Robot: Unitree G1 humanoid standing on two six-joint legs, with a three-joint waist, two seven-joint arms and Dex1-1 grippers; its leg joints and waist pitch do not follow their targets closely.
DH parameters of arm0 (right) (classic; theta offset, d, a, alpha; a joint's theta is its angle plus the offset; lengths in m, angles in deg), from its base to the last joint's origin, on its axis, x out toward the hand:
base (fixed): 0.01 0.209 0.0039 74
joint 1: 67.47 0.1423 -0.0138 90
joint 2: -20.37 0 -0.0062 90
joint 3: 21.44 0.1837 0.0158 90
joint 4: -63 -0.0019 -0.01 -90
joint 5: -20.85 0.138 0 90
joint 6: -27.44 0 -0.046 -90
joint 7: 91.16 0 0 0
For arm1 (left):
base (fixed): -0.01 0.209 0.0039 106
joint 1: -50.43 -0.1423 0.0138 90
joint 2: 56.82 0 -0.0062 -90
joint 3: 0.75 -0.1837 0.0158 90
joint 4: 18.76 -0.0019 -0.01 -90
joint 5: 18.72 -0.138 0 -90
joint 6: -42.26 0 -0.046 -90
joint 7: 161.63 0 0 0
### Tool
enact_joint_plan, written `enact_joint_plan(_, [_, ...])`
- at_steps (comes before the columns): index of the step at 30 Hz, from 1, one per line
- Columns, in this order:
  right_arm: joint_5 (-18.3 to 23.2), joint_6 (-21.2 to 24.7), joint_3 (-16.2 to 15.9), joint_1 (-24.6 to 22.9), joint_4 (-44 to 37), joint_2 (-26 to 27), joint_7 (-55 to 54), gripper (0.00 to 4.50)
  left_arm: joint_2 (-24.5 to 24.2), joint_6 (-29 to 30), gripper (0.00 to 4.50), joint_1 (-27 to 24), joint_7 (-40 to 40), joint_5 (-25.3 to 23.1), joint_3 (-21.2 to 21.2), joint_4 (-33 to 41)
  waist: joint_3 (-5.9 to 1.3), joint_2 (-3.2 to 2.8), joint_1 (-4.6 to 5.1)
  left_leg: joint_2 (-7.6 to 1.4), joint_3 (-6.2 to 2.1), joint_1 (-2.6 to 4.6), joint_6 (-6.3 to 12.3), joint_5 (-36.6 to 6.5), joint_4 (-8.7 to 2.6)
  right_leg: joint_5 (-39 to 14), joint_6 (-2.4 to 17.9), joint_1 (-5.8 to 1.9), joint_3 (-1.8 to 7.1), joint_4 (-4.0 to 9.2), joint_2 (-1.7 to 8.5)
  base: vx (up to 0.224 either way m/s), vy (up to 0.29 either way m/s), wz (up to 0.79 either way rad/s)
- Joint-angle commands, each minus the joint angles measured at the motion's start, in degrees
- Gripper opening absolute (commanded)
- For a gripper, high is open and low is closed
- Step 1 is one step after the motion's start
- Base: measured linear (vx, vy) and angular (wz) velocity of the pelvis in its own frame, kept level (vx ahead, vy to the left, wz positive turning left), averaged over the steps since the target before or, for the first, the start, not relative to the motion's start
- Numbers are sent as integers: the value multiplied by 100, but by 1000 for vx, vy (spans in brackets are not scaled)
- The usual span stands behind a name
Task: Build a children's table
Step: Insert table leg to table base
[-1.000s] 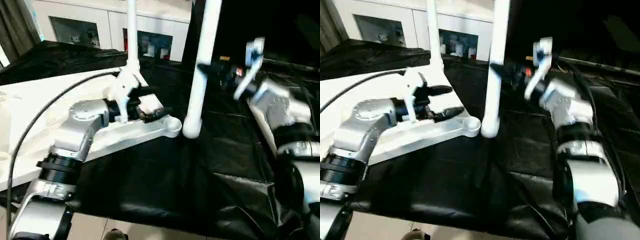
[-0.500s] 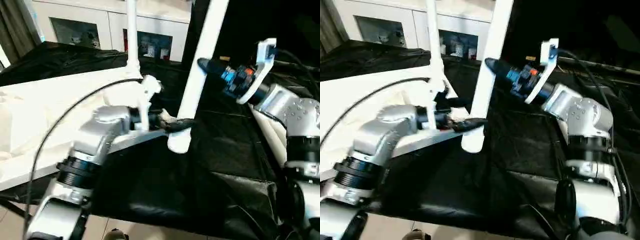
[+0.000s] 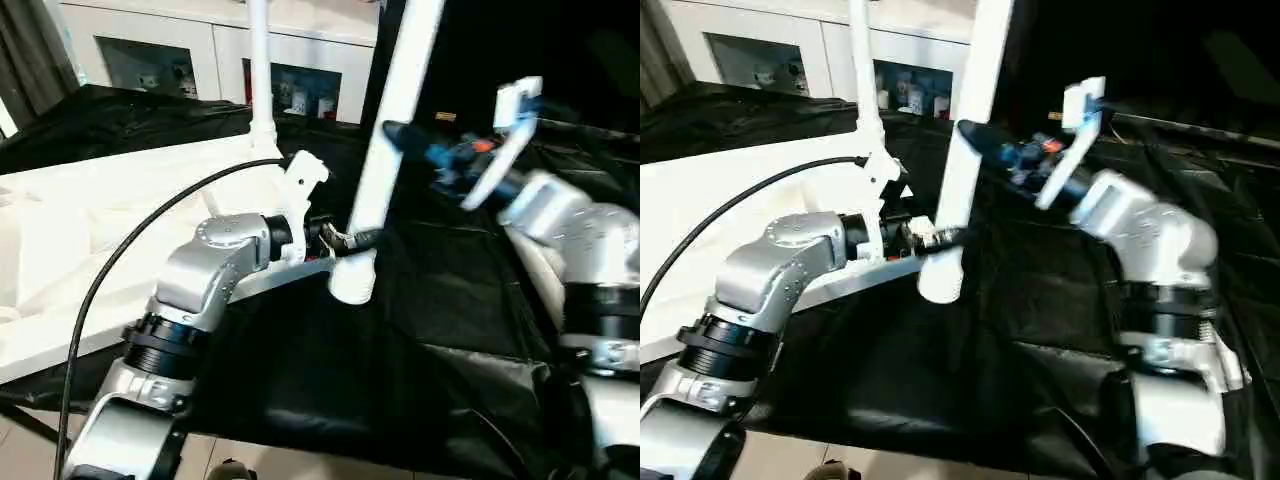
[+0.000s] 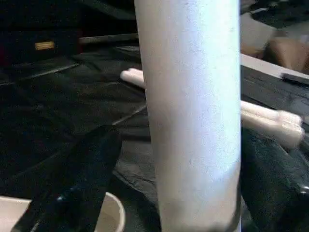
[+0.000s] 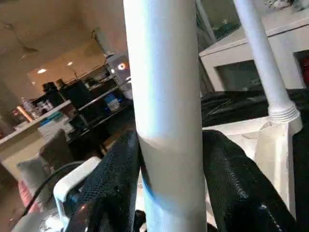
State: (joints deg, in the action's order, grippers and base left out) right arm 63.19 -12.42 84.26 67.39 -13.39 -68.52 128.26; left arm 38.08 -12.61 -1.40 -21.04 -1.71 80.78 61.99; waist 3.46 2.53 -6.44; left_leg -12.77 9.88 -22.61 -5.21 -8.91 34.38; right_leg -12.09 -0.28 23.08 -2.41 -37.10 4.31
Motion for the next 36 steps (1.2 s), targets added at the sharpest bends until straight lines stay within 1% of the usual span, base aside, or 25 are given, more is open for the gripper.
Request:
enact_joint_plan(1, [-31,-145,110,3,-239,125,-339,159,79,113,357,92,541,-237,103,105,-459,-78,5,6,46,159,-305,-814,-381,-101,1096,-304,161,423,246,0,0,0])
enact_joint_plan(2, [-31,-145,110,3,-239,125,-339,159,79,113,350,92,541,-237,103,105,-459,-81,5,-1,42,160,-316,-812,-384,-86,1085,-303,162,419,245,0,0,0])
enact_joint_plan(3, [-85,-247,129,25,-272,214,-548,159,134,81,339,97,740,-351,105,101,-459,-63,6,6,44,154,-312,-801,-384,-82,1065,-312,162,426,245,0,0,0])
enact_joint_plan(4, [-96,-274,141,31,-284,249,-624,159,152,69,339,92,796,-381,105,112,-458,-72,6,4,44,155,-321,-799,-384,-81,1056,-306,164,423,243,0,0,0])
enact_joint_plan(6, [-107,-301,153,35,-295,284,-697,159,174,85,311,87,856,-395,116,130,-461,-73,5,9,42,156,-329,-789,-386,-95,1026,-307,161,427,240,0,0,0])
enact_joint_plan(7, [-120,-329,157,38,-310,324,-771,159,182,106,306,88,904,-420,106,151,-460,-82,2,4,41,158,-340,-790,-389,-72,1016,-304,163,424,241,0,0,0])
enact_joint_plan(8, [-122,-338,153,37,-332,347,-804,159,192,109,302,83,937,-434,103,173,-461,-77,6,13,42,157,-341,-793,-387,-49,1005,-305,161,425,235,0,0,0])
enact_joint_plan(11, [-98,-347,125,21,-410,397,-890,159,214,160,269,54,966,-399,76,268,-458,-74,9,15,42,152,-339,-778,-389,-14,996,-307,163,422,235,0,0,0])
enact_joint_plan(13, [-77,-355,74,10,-452,402,-941,159,238,158,262,32,908,-347,30,347,-454,-47,12,18,49,147,-321,-772,-390,-27,985,-310,167,429,235,0,0,0])
enact_joint_plan(15, [-75,-344,58,6,-460,396,-939,159,243,127,248,23,893,-358,14,375,-450,-58,8,17,46,149,-327,-816,-394,-137,963,-305,165,436,240,0,0,0])
enact_joint_plan(16, [-67,-324,41,7,-450,375,-895,159,242,64,248,15,831,-342,-2,388,-451,-60,7,14,46,153,-330,-827,-394,-159,957,-303,166,439,242,0,0,0])
enact_joint_plan(17, [5,-233,-34,-11,-477,284,-655,159,187,-75,228,-49,495,-212,-76,495,-448,-23,9,17,49,150,-310,-833,-396,-222,945,-304,164,456,242,0,0,0])
enact_joint_plan(18, [60,-160,-108,-32,-512,202,-442,159,127,-142,228,-106,208,-92,-136,591,-449,-36,2,12,47,149,-309,-837,-398,-234,950,-305,165,446,248,0,0,0])
enact_joint_plan(19, [106,-84,-184,-60,-557,123,-248,159,75,-166,223,-172,-75,74,-151,696,-439,-26,-1,8,48,144,-282,-831,-400,-211,939,-308,167,452,242,0,0,0])
enact_joint_plan(20, [133,-43,-224,-78,-584,82,-149,159,49,-146,223,-206,-220,179,-148,754,-447,-40,-10,6,40,145,-286,-803,-400,-174,945,-317,164,433,249,0,0,0])
enact_joint_plan(21, [205,56,-331,-133,-658,-46,143,159,-56,-8,223,-282,-602,461,-139,910,-446,-43,-4,10,49,146,-277,-780,-398,-143,943,-304,166,434,237,0,0,0])
enact_joint_plan(23, [288,162,-432,-205,-747,-187,424,159,-176,133,223,-351,-1025,771,-113,1076,-439,-45,-10,14,54,140,-252,-758,-396,-76,1003,-308,167,423,233,0,0,0])
enact_joint_plan(24, [324,203,-469,-232,-772,-243,551,158,-221,243,223,-357,-1153,896,-86,1113,-441,-46,-7,16,57,147,-254,-754,-394,-70,1016,-303,166,418,230,0,0,0])
enact_joint_plan(25, [416,316,-576,-307,-832,-412,906,158,-347,472,223,-358,-1481,1171,-28,1191,-444,-58,-3,19,62,153,-256,-794,-389,-91,1047,-292,165,418,229,0,0,0])
enact_joint_plan(26, [455,366,-626,-340,-854,-492,1070,158,-406,560,223,-353,-1618,1272,-8,1217,-440,-58,-16,22,63,160,-249,-840,-389,-156,1079,-296,162,419,223,0,0,0])
enact_joint_plan(29, [501,432,-676,-366,-851,-591,1280,157,-447,606,223,-338,-1808,1389,47,1216,-419,-60,-16,12,58,157,-270,-1004,-404,-475,1070,-286,165,458,244,0,0,0])
enact_joint_plan(31, [507,487,-839,-405,-878,-776,1610,157,-511,703,223,-300,-2072,1590,66,1198,-422,-57,-17,10,54,161,-280,-1038,-404,-566,1045,-292,164,471,246,0,0,0])
enact_joint_plan(33, [491,475,-902,-410,-880,-829,1719,157,-596,811,223,-290,-2216,1672,-5,1229,-421,-56,-22,14,56,152,-281,-1019,-401,-567,1035,-292,168,466,245,0,0,0])
enact_joint_plan(35, [461,445,-919,-385,-836,-830,1748,157,-608,876,273,-272,-2220,1682,-48,1219,-424,-68,-11,12,53,158,-287,-1026,-402,-572,1053,-282,165,460,244,0,0,0])
enact_joint_plan(36, [433,413,-931,-364,-786,-832,1766,157,-584,933,273,-250,-2205,1707,-44,1199,-427,-65,-12,10,50,158,-287,-1017,-401,-561,1061,-284,164,460,245,0,0,0])
